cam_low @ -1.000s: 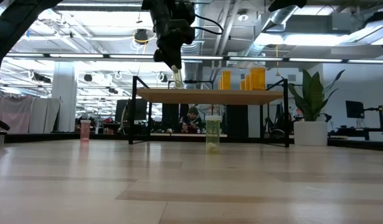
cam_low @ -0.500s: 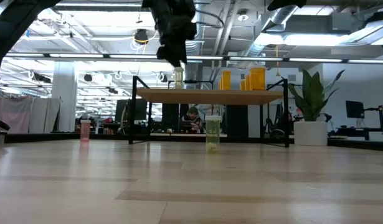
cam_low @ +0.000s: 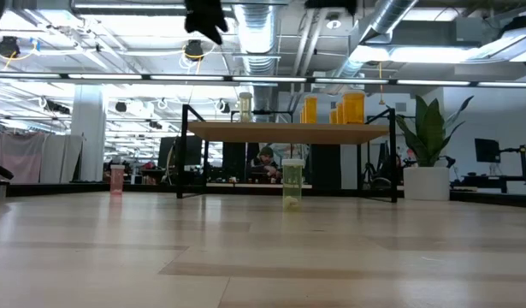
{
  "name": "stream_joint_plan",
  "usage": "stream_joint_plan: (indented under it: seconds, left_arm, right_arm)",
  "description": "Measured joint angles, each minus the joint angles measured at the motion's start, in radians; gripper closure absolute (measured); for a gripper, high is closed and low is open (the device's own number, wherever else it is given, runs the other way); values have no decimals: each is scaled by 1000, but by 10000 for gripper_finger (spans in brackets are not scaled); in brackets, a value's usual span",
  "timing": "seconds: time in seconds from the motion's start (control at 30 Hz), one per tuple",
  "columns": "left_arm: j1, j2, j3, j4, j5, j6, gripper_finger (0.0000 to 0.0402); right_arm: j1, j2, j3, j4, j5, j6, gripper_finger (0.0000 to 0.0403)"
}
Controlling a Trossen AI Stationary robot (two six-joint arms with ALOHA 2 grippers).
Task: Pick and place medicine bottles onto shelf by color
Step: Put the top left yellow pill bottle to the top on the shelf
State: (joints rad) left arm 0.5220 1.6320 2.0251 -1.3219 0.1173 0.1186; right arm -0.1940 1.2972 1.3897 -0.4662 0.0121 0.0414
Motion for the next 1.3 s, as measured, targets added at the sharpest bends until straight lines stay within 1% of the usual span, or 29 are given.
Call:
stream_joint_plan:
  seconds: [0.1,0.23,0.33,0.43,0.53,0.73,0.93,1.13,1.3]
  left_arm:
    - [0,-112,-139,61,-16,-15,170]
    - [0,-276,-358,196,-26,-37,176]
    - [0,-385,-505,303,-28,-58,181]
    - [0,-473,-613,387,-35,-77,182]
    - [0,-538,-689,429,-48,-78,183]
    - [1,-606,-770,451,-78,-78,183]
    - [2,-608,-773,440,-78,-71,183]
    - [2,-608,-773,438,-77,-56,183]
    - [2,-608,-773,438,-77,-52,183]
  right_arm:
    - [-45,108,65,1,-63,-44,148]
    - [-91,249,163,1,-67,-125,127]
    - [-119,339,229,-14,-67,-145,113]
    - [-139,413,279,-62,-67,-144,102]
    - [-151,477,320,-86,-67,-137,96]
    - [-162,578,368,-80,-68,-112,94]
    - [-155,637,378,-74,-68,-109,96]
    - [-146,642,378,-63,-67,-100,105]
    - [-145,642,378,-57,-63,-90,130]
